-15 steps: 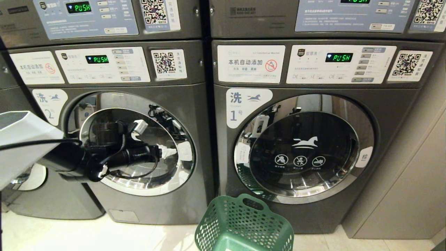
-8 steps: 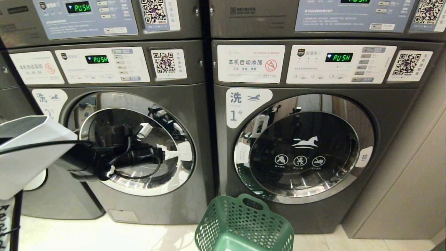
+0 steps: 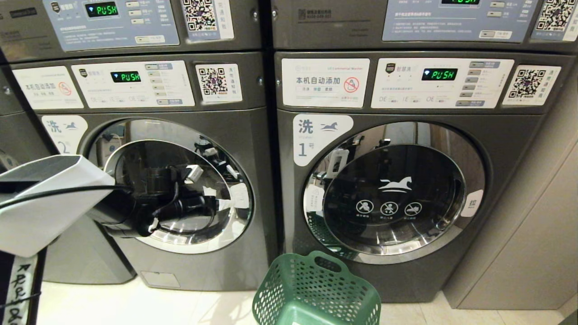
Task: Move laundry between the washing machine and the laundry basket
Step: Open the lid of the washing machine
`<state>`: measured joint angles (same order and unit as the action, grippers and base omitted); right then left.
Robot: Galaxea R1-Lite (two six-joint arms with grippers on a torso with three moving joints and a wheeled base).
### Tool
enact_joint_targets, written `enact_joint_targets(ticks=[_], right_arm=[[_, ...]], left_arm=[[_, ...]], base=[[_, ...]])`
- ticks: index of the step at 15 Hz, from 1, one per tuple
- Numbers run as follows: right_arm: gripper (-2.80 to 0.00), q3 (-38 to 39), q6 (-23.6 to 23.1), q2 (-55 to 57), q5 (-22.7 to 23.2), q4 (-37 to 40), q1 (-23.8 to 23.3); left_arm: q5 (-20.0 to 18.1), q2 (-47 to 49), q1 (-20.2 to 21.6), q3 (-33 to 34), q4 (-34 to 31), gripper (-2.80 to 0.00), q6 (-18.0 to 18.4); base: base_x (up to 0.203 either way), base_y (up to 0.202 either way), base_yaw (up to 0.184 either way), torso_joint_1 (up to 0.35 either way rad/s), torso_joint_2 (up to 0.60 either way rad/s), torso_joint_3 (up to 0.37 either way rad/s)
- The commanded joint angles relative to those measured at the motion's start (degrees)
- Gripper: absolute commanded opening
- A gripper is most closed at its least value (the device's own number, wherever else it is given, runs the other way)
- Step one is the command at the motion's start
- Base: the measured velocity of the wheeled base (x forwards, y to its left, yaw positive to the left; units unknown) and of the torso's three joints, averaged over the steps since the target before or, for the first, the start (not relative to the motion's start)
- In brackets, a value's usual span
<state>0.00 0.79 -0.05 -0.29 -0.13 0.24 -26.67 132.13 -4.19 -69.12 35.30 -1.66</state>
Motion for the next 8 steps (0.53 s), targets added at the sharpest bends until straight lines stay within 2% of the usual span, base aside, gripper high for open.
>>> enact_joint_targets(ticks=[1, 8], right_arm=[[-2.80, 0.00, 0.00, -0.04, -0.05, -0.04, 0.02], [-2.80, 0.00, 0.00, -0.04, 0.03, -0.04, -0.03]], left_arm=[[0.54, 1.35, -1.36, -1.51, 0.20, 0.00, -0.09], [0.66, 1.55, -5.92, -2.34, 0.29, 0.00, -0.36]], base=[[0.000, 0.000, 0.000, 0.000, 0.00, 0.000], [0.000, 0.000, 0.000, 0.000, 0.00, 0.000]])
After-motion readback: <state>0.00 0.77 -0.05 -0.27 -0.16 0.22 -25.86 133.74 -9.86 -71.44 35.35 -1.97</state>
